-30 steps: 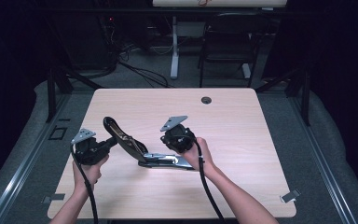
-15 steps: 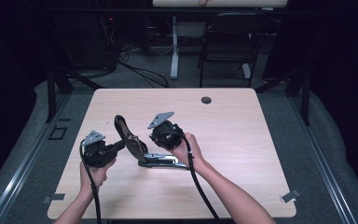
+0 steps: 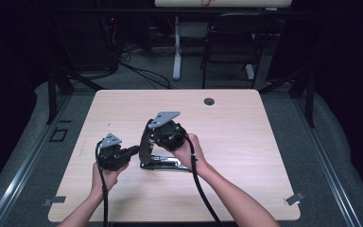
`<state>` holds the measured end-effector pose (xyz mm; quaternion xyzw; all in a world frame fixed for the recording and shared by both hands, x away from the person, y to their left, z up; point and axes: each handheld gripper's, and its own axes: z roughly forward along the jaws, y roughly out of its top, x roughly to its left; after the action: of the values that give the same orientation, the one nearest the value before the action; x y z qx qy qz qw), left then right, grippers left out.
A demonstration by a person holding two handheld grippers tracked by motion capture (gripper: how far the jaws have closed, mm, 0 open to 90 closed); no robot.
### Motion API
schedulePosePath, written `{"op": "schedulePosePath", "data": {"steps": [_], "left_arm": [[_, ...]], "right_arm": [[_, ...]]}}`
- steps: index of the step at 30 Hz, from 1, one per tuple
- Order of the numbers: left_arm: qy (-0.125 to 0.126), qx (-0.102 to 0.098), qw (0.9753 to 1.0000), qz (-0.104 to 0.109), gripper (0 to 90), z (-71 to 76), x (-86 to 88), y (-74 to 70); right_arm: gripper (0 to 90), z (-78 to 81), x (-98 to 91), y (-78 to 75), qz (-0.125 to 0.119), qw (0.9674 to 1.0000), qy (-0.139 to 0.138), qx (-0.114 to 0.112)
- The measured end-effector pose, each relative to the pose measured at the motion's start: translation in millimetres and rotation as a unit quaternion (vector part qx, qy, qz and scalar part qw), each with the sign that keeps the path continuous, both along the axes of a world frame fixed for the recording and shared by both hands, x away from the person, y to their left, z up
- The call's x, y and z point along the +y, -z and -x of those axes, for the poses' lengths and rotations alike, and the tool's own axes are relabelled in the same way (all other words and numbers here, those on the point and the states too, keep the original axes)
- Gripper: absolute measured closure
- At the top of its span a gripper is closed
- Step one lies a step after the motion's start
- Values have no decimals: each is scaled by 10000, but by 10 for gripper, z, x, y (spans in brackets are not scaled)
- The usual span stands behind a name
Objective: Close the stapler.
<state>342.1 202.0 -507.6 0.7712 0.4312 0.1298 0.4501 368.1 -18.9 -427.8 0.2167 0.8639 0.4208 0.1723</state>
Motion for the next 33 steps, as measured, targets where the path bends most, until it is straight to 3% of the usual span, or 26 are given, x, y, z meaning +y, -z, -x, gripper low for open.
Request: {"op": "schedulePosePath", "data": {"steps": [3,15,24,33], "left_arm": [[76,39,10000,-40,899,-15,-34,19],[246,176,9992,-257,899,-28,-103,74],[268,239,9988,-337,899,-64,-145,111],[310,277,9984,-395,900,-96,-160,147]], "right_arm": [[900,-10,-133,58,-150,9998,26,121],[900,68,-428,201,-108,9995,280,120],[900,88,-592,329,128,9986,475,176],[900,100,-737,474,213,9977,581,287]]}}
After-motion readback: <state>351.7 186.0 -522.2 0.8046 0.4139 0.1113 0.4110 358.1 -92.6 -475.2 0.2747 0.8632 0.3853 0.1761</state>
